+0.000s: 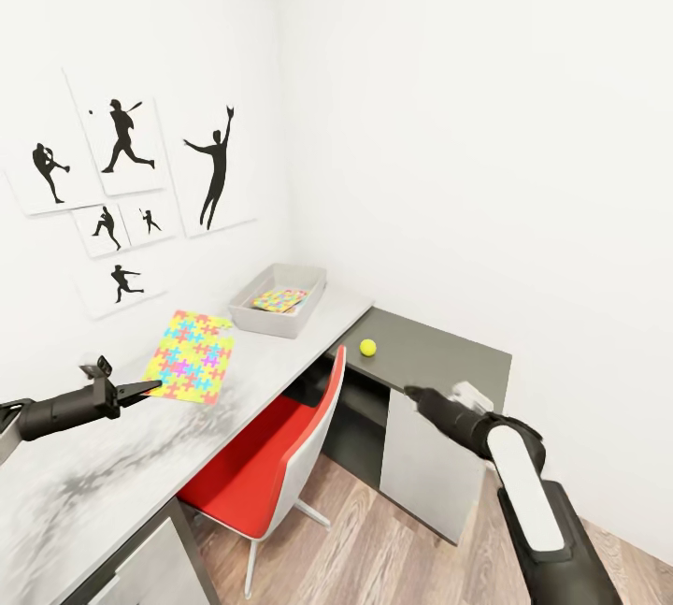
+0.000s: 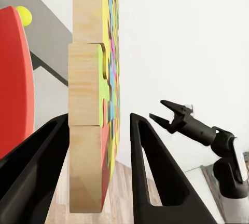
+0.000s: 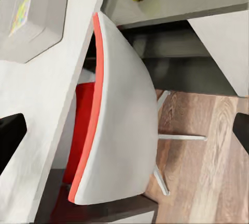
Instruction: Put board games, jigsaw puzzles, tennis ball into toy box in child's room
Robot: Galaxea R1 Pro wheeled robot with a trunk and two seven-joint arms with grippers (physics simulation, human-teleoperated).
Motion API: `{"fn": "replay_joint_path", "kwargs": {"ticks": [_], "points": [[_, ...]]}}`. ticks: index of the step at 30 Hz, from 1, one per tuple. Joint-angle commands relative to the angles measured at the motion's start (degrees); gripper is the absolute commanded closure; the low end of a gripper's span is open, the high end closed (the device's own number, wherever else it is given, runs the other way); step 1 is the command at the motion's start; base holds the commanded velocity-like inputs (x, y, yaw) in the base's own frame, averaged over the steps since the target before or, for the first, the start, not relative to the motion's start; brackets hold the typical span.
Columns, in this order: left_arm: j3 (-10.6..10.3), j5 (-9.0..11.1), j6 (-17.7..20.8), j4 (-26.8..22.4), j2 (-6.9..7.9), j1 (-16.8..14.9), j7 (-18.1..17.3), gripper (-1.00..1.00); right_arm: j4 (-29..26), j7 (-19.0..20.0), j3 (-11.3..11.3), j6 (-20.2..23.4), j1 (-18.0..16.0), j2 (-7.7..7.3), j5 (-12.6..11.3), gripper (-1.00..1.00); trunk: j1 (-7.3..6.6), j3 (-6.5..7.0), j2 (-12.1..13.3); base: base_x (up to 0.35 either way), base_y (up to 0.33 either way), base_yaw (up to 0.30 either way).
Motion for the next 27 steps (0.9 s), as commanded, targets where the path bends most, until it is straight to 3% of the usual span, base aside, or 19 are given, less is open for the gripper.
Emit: {"fn": "replay_joint_path", "kwargs": {"ticks": [1,4,7,19,27], "points": [[-0.16,0.09,0.61,0.0,0.04,-0.06,-0.24,1.0,-0.08,-1.13,-0.34,1.76,-2.76,0.08,-0.61,-1.0,0.04,-0.15,-0.14,0.0,0.0,0.0],[-0.19,0.13,0.61,0.0,0.06,-0.06,-0.24,1.0,0.09,-1.89,-0.74,6.2,-8.98,0.26,-0.65,-1.0,0.04,-0.15,-0.14,0.0,0.0,0.0],[-0.16,0.1,0.56,0.0,0.01,-0.06,-0.24,1.0,-0.48,-2.28,-0.85,8.1,-11.06,0.31,-0.63,-1.0,0.04,-0.15,-0.14,0.0,0.0,0.0],[0.98,0.58,0.66,-0.39,-0.1,-0.06,-0.24,1.0,-1.19,-2.45,-0.81,8.88,-12.0,0.46,-0.58,-1.0,0.04,-0.15,-0.14,0.074,-0.036,0.0],[0.74,0.58,1.94,-5.37,-0.2,-0.06,-0.24,1.0,-1.22,-2.43,-0.83,8.8,-12.16,0.48,-0.64,-1.0,0.04,-0.16,-0.14,0.15,-0.06,0.014]]}}
